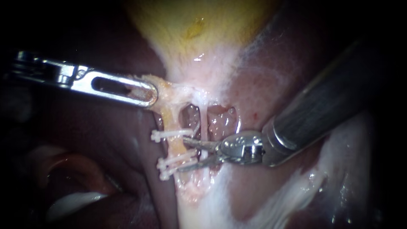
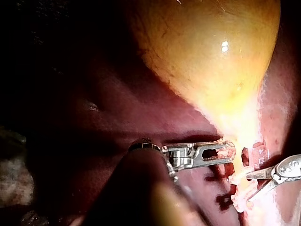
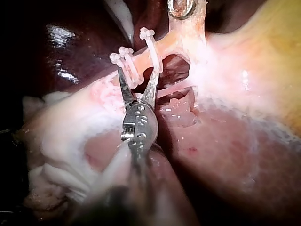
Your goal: Go to the cutting position left tube
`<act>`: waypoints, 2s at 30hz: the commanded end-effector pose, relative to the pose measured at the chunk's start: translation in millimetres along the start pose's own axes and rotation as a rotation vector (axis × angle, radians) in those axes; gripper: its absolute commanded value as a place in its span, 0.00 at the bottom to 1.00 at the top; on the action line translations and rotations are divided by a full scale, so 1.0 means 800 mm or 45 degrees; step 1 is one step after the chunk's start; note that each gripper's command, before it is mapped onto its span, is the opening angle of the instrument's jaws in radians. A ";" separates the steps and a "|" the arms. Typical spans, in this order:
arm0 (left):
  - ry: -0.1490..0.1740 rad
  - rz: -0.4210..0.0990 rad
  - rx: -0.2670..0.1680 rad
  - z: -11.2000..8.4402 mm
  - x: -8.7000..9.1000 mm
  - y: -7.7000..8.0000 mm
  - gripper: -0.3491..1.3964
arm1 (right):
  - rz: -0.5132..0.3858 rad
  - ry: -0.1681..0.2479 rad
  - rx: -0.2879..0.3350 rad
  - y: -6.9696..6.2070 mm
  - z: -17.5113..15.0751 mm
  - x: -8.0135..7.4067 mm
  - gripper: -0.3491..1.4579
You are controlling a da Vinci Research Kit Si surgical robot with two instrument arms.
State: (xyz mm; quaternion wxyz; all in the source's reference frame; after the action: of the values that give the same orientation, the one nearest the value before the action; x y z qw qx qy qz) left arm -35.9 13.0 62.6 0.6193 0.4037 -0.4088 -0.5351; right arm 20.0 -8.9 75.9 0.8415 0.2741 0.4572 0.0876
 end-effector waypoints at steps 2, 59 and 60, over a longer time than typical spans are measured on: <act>0.000 0.000 0.000 0.0000 0.0000 0.0000 0.06 | 0.009 0.022 0.021 0.0001 0.0002 0.0002 0.92; 0.000 -0.002 0.001 0.0024 -0.0012 0.0011 0.06 | 0.214 0.261 0.270 0.0020 0.0073 0.0061 0.91; 0.000 -0.002 0.001 0.0023 -0.0012 0.0011 0.06 | 0.214 0.261 0.270 0.0020 0.0073 0.0061 0.91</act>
State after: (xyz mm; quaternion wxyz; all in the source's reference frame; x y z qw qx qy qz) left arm -37.5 14.0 64.0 0.6187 0.4043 -0.4086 -0.5354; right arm 27.7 -7.8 75.8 0.7463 0.3885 0.5230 0.1361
